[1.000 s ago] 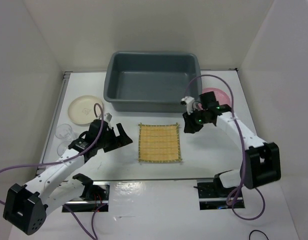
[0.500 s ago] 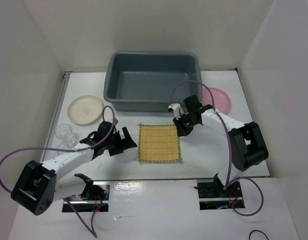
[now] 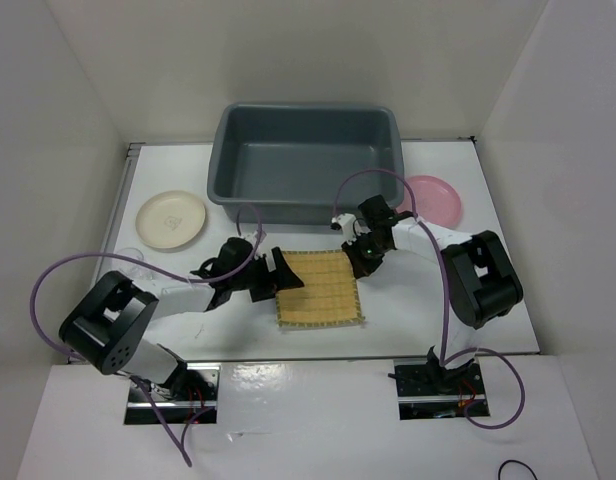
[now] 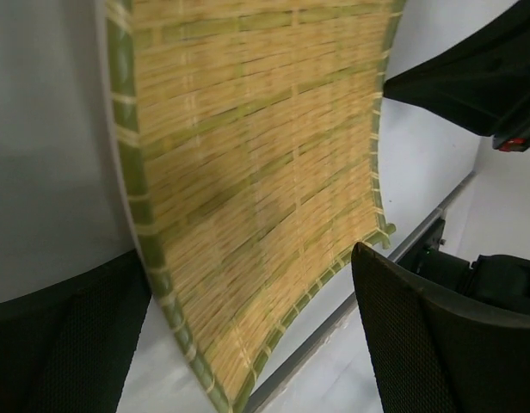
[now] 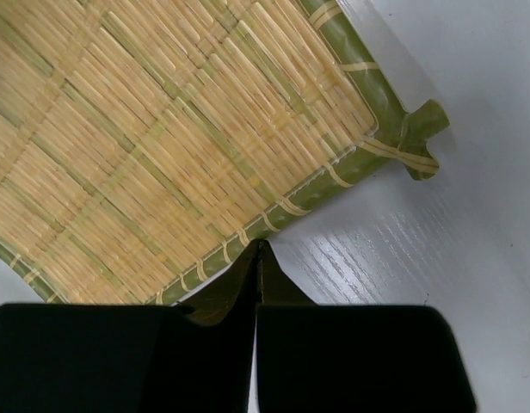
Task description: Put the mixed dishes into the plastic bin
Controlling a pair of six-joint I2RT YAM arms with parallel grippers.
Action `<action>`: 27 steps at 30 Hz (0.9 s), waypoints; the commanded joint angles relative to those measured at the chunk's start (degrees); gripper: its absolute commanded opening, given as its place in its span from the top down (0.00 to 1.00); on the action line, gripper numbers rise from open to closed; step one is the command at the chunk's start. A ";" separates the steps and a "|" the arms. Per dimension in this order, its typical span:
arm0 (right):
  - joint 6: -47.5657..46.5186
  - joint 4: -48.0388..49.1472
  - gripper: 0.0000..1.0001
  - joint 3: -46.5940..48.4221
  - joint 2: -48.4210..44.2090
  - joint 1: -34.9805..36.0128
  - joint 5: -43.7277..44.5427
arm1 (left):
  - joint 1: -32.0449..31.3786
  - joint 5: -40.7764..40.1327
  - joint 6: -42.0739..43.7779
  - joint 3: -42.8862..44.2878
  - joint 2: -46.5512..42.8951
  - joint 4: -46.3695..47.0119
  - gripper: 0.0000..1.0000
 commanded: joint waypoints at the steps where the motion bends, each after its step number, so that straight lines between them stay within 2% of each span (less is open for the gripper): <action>1: -0.02 1.72 1.00 0.42 2.33 1.62 2.03 | -1.77 1.21 -0.48 -2.56 2.52 4.83 0.01; 4: -0.02 1.72 1.00 0.42 2.33 1.63 2.03 | -3.09 1.21 -0.48 -2.56 4.01 6.50 0.04; 6: -0.02 1.72 1.00 0.42 2.33 1.63 2.55 | -3.62 2.26 -0.48 -2.56 5.24 7.99 0.15; 7: -0.02 1.72 1.00 0.42 2.33 1.63 2.56 | -4.15 2.26 -0.48 -2.56 5.85 7.99 0.34; 10: -0.63 1.72 1.00 0.42 1.81 1.63 2.56 | -4.15 2.97 -0.48 -2.03 5.86 7.99 0.63; 11: -0.64 1.11 1.00 0.42 1.80 1.63 2.56 | -4.67 2.97 -0.48 -1.51 5.86 6.08 0.82; 14: -1.25 0.40 1.00 0.42 -0.04 1.63 3.08 | -5.38 3.50 0.92 0.77 2.80 0.03 1.00; 16: -2.30 -1.78 1.00 1.82 -2.92 0.05 3.08 | -6.78 1.92 2.41 2.35 0.25 -4.46 1.00; 19: -3.44 -5.21 1.00 3.15 -9.24 -7.05 -1.73 | -8.46 -1.07 3.47 6.57 -7.74 -18.31 1.00; 20: -3.45 -5.22 1.00 3.15 -16.58 -10.03 -4.27 | -8.98 -1.68 4.17 7.80 -12.38 -21.07 1.00; 21: -3.45 -5.22 1.00 2.36 -20.74 -15.63 -4.30 | -8.99 -2.39 4.78 10.25 -14.68 -23.36 1.00; 22: -3.45 -6.09 1.00 2.35 -24.70 -17.60 -4.30 | -8.99 -2.39 4.79 11.66 -18.80 -27.21 1.00; 23: -4.49 -6.10 1.00 1.83 -32.74 -18.49 -0.73 | -8.46 -2.39 5.92 13.33 -20.40 -28.90 1.00; 26: -5.73 -8.72 1.00 0.42 -46.30 -16.22 8.93 | -4.87 1.72 8.99 22.11 -21.74 -34.44 1.00; 27: -6.26 -10.39 1.00 0.42 -47.58 -18.39 8.97 | -2.51 3.56 9.96 25.18 -20.70 -35.85 1.00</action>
